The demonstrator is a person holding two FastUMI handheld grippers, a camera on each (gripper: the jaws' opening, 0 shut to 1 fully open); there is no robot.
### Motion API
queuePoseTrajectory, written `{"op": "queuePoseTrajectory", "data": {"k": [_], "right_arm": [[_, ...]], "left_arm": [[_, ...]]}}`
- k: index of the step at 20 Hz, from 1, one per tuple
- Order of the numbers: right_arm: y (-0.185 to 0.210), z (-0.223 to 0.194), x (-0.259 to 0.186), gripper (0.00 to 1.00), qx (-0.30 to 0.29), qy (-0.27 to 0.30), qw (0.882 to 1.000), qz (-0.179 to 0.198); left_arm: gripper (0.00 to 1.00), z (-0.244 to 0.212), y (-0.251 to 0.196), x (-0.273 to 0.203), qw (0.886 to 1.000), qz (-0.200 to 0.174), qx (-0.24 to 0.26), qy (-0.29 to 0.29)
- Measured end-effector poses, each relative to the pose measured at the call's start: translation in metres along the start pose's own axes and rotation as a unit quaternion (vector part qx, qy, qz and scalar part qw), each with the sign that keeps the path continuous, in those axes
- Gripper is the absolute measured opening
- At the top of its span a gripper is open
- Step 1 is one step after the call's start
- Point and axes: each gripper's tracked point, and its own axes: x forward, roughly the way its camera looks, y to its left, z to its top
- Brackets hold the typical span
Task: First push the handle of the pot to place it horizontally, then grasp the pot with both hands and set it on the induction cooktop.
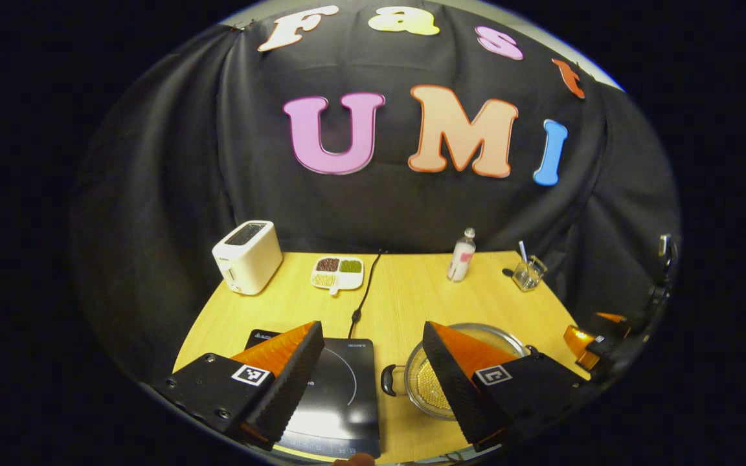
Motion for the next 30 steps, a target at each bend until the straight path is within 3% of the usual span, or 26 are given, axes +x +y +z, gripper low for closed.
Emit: {"op": "queuePoseTrajectory", "data": {"k": [4, 9, 21, 30], "right_arm": [[-0.002, -0.008, 0.008, 1.0, 0.004, 0.013, 1.0, -0.004], [-0.005, -0.024, 0.016, 1.0, 0.006, 0.034, 0.999, -0.01], [-0.003, -0.062, 0.046, 1.0, -0.005, 0.096, 0.995, 0.0], [0.005, -0.12, 0.072, 0.99, 0.011, 0.203, 0.979, 0.018]], "left_arm": [[1.0, -0.047, -0.016, 0.029, 0.997, -0.031, -0.02, 0.064], [1.0, -0.093, -0.021, 0.057, 0.991, -0.041, -0.011, 0.125], [0.99, -0.164, -0.027, 0.092, 0.975, -0.036, -0.006, 0.22], [0.99, -0.191, -0.024, 0.101, 0.966, -0.016, -0.013, 0.259]]}}
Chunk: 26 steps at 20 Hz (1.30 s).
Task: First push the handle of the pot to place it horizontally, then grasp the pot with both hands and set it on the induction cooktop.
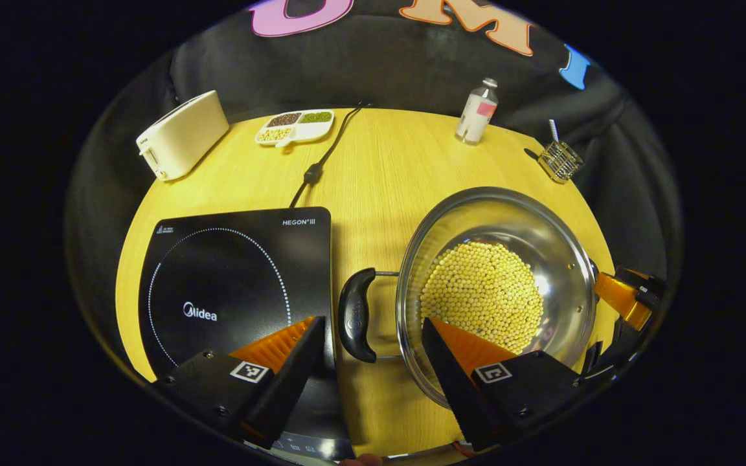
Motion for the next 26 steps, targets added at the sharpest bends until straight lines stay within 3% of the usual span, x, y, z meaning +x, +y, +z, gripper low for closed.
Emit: {"op": "queuePoseTrajectory", "data": {"k": [8, 12, 15, 16, 17, 19, 20, 24, 26], "right_arm": [[0.011, -0.023, 0.025, 1.0, 0.004, 0.064, 0.998, 0.01], [0.014, -0.031, 0.031, 1.0, 0.003, 0.083, 0.996, 0.019], [0.022, -0.035, 0.037, 0.96, 0.021, 0.095, 0.995, 0.037], [0.024, -0.036, 0.037, 0.85, 0.028, 0.098, 0.994, 0.042], [0.028, -0.035, 0.038, 0.83, 0.031, 0.099, 0.993, 0.047], [0.027, -0.038, 0.036, 0.67, 0.028, 0.102, 0.993, 0.043], [0.028, -0.038, 0.036, 0.72, 0.033, 0.105, 0.993, 0.042], [0.029, -0.038, 0.035, 0.59, 0.045, 0.104, 0.992, 0.046], [0.03, -0.039, 0.034, 0.63, 0.044, 0.099, 0.993, 0.045]], "left_arm": [[0.95, 0.0, 0.0, 0.007, 0.998, 0.038, 0.045, 0.012], [1.0, -0.003, -0.005, 0.009, 0.995, 0.048, 0.085, 0.02], [1.0, -0.004, -0.002, 0.012, 0.991, 0.066, 0.117, 0.027], [0.98, -0.003, 0.001, 0.012, 0.989, 0.075, 0.127, 0.028], [0.89, -0.003, 0.0, 0.014, 0.988, 0.077, 0.132, 0.028], [0.85, -0.002, 0.0, 0.013, 0.988, 0.078, 0.129, 0.032], [0.85, -0.001, -0.001, 0.013, 0.989, 0.077, 0.125, 0.031], [0.76, 0.001, -0.001, 0.012, 0.993, 0.058, 0.095, 0.026], [0.73, 0.001, 0.0, 0.013, 0.995, 0.051, 0.084, 0.026]]}}
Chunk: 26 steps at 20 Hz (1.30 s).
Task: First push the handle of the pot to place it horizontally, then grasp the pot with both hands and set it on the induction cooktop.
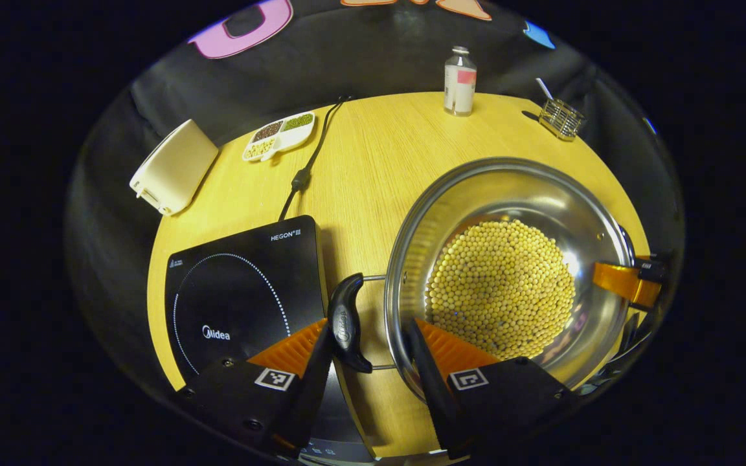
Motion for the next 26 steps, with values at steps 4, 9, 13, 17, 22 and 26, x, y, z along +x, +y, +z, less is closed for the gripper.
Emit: {"op": "queuePoseTrajectory", "data": {"k": [4, 9, 13, 17, 22, 26], "right_arm": [[0.001, -0.001, 0.0, 0.57, 0.029, -0.001, 1.0, 0.005], [0.001, 0.004, -0.005, 0.57, 0.03, -0.018, 0.999, 0.0], [-0.001, 0.009, -0.013, 0.51, 0.031, -0.036, 0.999, -0.004], [-0.001, 0.017, -0.027, 0.52, 0.028, -0.049, 0.998, -0.001], [0.012, 0.024, -0.043, 0.52, 0.028, -0.066, 0.997, 0.012], [0.017, 0.028, -0.042, 0.51, 0.021, -0.076, 0.997, 0.021]], "left_arm": [[0.72, -0.001, -0.001, -0.001, 1.0, -0.006, -0.001, -0.011], [0.69, 0.002, 0.0, 0.002, 1.0, -0.013, 0.003, -0.024], [0.69, 0.01, -0.001, -0.01, 0.999, -0.013, 0.004, -0.04], [0.69, 0.014, 0.005, -0.025, 0.999, -0.012, 0.001, -0.049], [0.7, 0.028, 0.032, -0.035, 0.997, -0.002, 0.001, -0.071], [0.69, 0.03, 0.057, -0.044, 0.997, 0.003, -0.011, -0.078]]}}
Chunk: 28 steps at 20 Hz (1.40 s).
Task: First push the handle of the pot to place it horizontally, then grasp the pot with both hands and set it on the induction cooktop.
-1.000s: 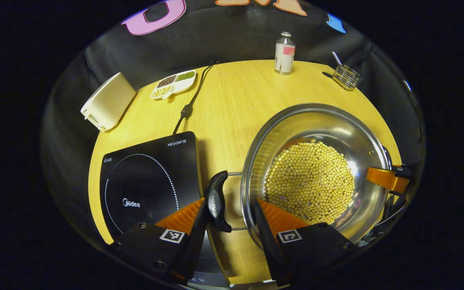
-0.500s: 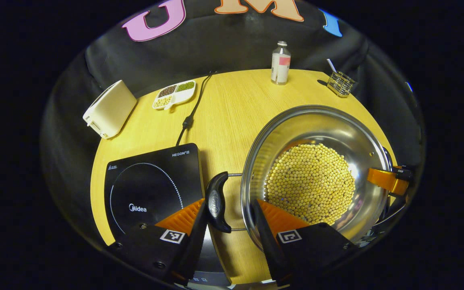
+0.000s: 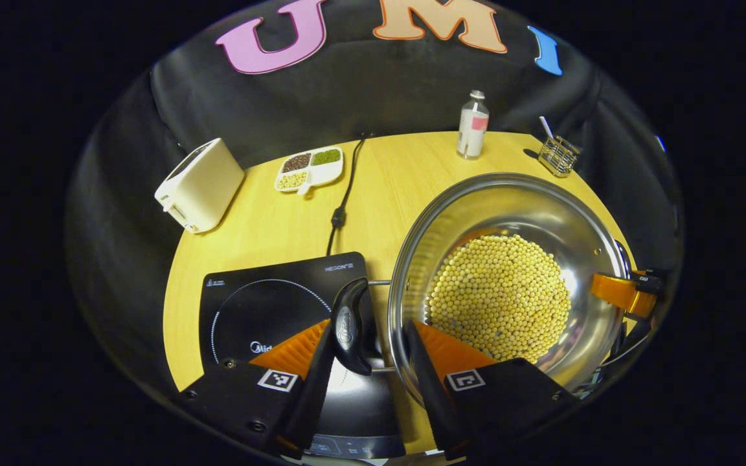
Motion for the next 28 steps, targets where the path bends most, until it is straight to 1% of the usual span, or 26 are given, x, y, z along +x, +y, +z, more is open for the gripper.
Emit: {"op": "queuePoseTrajectory", "data": {"k": [4, 5, 6, 11, 13, 14, 15, 18, 19, 22, 23, 24, 26, 28], "right_arm": [[0.004, -0.002, 0.007, 0.51, -0.016, 0.0, 1.0, 0.01], [0.005, -0.003, 0.008, 0.51, -0.019, 0.001, 1.0, 0.014], [0.006, -0.003, 0.01, 0.51, -0.022, 0.003, 1.0, 0.018], [-0.001, -0.002, 0.014, 0.51, -0.034, 0.008, 0.999, 0.033], [0.0, -0.001, 0.017, 0.51, -0.039, 0.01, 0.999, 0.037], [0.0, -0.001, 0.018, 0.51, -0.042, 0.01, 0.998, 0.039], [0.0, -0.002, 0.02, 0.51, -0.044, 0.012, 0.998, 0.04], [0.001, -0.002, 0.023, 0.51, -0.05, 0.013, 0.998, 0.043], [0.002, -0.002, 0.023, 0.51, -0.052, 0.014, 0.998, 0.044], [0.004, -0.003, 0.026, 0.51, -0.051, 0.017, 0.997, 0.048], [0.003, -0.003, 0.026, 0.51, -0.052, 0.018, 0.997, 0.049], [0.003, -0.004, 0.026, 0.51, -0.052, 0.019, 0.997, 0.049], [0.003, -0.003, 0.026, 0.51, -0.053, 0.022, 0.997, 0.051], [0.002, 0.0, 0.023, 0.51, -0.052, 0.028, 0.997, 0.052]], "left_arm": [[0.69, -0.009, 0.029, -0.005, 1.0, 0.009, -0.018, 0.006], [0.7, -0.012, 0.037, -0.007, 1.0, 0.012, -0.022, 0.006], [0.69, -0.015, 0.045, -0.009, 1.0, 0.016, -0.025, 0.007], [0.69, -0.025, 0.08, -0.014, 0.998, 0.032, -0.046, 0.012], [0.7, -0.028, 0.091, -0.016, 0.998, 0.036, -0.051, 0.013], [0.69, -0.03, 0.097, -0.017, 0.998, 0.038, -0.055, 0.013], [0.7, -0.033, 0.101, -0.017, 0.997, 0.039, -0.058, 0.015], [0.69, -0.037, 0.115, -0.018, 0.997, 0.042, -0.065, 0.018], [0.7, -0.038, 0.118, -0.019, 0.997, 0.043, -0.067, 0.02], [0.69, -0.041, 0.132, -0.021, 0.996, 0.046, -0.069, 0.023], [0.7, -0.043, 0.136, -0.021, 0.996, 0.047, -0.071, 0.024], [0.69, -0.044, 0.141, -0.022, 0.996, 0.049, -0.072, 0.025], [0.7, -0.048, 0.151, -0.022, 0.995, 0.052, -0.076, 0.03], [0.69, -0.052, 0.161, -0.022, 0.995, 0.054, -0.08, 0.033]]}}
